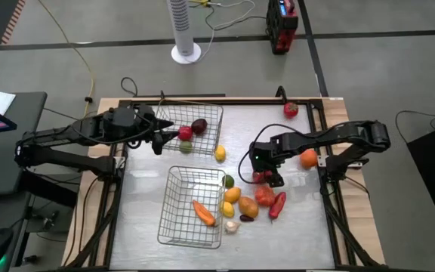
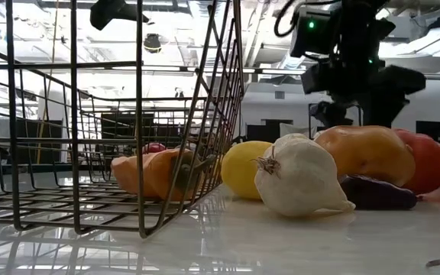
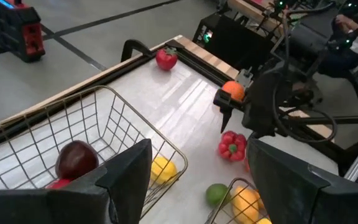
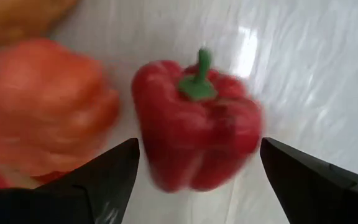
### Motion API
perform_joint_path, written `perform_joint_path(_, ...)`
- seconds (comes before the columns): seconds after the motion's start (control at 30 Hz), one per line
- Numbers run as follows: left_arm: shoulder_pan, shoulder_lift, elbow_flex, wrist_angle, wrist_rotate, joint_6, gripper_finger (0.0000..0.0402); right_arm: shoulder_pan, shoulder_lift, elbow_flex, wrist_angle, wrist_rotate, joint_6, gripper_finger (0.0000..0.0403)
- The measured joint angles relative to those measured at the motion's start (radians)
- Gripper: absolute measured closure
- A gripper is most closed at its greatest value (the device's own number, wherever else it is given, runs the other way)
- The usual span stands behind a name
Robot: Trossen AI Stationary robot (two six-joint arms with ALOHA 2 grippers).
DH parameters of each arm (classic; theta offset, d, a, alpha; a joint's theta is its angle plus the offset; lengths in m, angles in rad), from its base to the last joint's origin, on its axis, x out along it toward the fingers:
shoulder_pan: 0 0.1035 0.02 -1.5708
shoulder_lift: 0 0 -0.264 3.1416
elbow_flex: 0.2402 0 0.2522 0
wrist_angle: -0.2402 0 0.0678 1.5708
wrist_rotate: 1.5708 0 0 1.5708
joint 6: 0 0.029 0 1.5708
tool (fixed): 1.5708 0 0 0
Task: Sort produce into baskets
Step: Put the red bell pepper into the bottom wire basket
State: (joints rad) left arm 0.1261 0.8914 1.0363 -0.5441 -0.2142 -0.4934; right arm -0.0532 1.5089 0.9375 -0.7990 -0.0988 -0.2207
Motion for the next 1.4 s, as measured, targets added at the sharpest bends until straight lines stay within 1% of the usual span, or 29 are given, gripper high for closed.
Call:
perform_joint_path(0.17, 0.000, -0.010, 0.000, -0.020, -0.008, 0.018, 0.0152, 0.000, 0.005, -0.034, 0.048, 0.049, 0.002, 0.0065)
perform_joint_path(0.4, 0.000, -0.015, 0.000, -0.026, -0.018, 0.038, 0.0152, -0.023, 0.003, -0.041, 0.123, 0.049, 0.003, 0.0121)
perform_joint_path(0.53, 0.000, -0.017, 0.000, -0.026, -0.016, 0.037, 0.0152, -0.037, 0.002, -0.041, 0.142, 0.048, 0.015, 0.0132)
perform_joint_path(0.6, 0.000, -0.022, 0.000, -0.026, 0.002, 0.026, 0.0152, -0.047, -0.004, -0.027, 0.118, 0.047, 0.016, 0.0133)
perform_joint_path(0.7, -0.001, -0.034, 0.000, -0.030, 0.017, -0.020, 0.0152, -0.077, -0.025, 0.030, 0.077, 0.048, 0.013, 0.0135)
perform_joint_path(0.83, 0.006, -0.036, 0.000, -0.041, 0.015, -0.121, 0.0152, -0.124, -0.040, 0.150, 0.089, 0.048, 0.036, 0.0135)
perform_joint_path(0.93, 0.038, -0.027, 0.000, -0.043, 0.010, -0.203, 0.0152, -0.161, -0.039, 0.240, 0.181, 0.048, 0.073, 0.0129)
perform_joint_path(1.03, 0.065, -0.021, 0.000, -0.045, 0.068, -0.219, 0.0152, -0.187, -0.032, 0.314, 0.257, 0.041, 0.089, 0.0124)
perform_joint_path(1.17, 0.069, -0.030, 0.000, -0.042, 0.137, -0.227, 0.0152, -0.192, -0.032, 0.387, 0.352, -0.039, 0.086, 0.0122)
perform_joint_path(1.27, 0.069, -0.035, 0.000, -0.042, 0.147, -0.222, 0.0152, -0.181, -0.032, 0.425, 0.413, -0.083, 0.114, 0.0121)
perform_joint_path(1.4, 0.069, -0.036, 0.000, -0.040, 0.148, -0.223, 0.0152, -0.157, -0.032, 0.429, 0.542, -0.155, 0.186, 0.0121)
